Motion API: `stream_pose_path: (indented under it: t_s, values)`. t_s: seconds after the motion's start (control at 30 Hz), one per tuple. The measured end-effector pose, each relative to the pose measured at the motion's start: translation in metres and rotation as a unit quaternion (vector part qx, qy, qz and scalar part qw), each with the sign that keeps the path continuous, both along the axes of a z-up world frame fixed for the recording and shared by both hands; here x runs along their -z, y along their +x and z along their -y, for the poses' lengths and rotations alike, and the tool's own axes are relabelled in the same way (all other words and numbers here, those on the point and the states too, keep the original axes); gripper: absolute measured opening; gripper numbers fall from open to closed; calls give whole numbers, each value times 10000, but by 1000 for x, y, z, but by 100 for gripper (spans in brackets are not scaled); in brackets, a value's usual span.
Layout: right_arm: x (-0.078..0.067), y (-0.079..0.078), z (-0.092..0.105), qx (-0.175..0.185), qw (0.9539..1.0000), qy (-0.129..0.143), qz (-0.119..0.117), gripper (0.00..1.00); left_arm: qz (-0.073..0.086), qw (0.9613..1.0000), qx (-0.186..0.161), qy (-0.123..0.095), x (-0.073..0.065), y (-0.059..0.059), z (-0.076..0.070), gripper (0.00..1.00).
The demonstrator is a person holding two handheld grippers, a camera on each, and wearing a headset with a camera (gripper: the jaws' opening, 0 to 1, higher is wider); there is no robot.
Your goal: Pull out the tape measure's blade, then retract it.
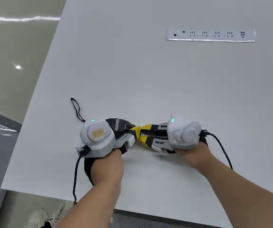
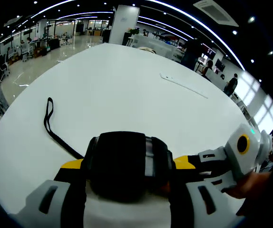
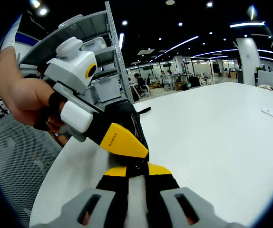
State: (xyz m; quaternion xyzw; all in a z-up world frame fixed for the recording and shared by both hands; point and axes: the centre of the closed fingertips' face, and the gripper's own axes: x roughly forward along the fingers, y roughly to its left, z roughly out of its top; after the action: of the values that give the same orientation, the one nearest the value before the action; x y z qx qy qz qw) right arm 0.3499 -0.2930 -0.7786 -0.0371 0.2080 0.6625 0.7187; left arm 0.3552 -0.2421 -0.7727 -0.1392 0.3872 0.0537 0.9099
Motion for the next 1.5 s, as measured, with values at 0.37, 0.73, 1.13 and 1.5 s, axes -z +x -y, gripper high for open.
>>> stream_pose_path:
  t_s: [0.37,0.73,1.13,1.5]
  values:
    - [0,-1,0,-5,9999,-10,106,14,-38,9999,145,52,0,1,0,71]
    - [-2,-5,1,-111,9999,20,109,19,20,9993,364,87,0,2,2,72]
    - [-3,-5,1,-97,9999,61,127,27,91,9988,459,115,0,2,4,78]
    - [-4,-5,3,-89,9999,61,77,28,117,9987,494,86,-1,2,4,77]
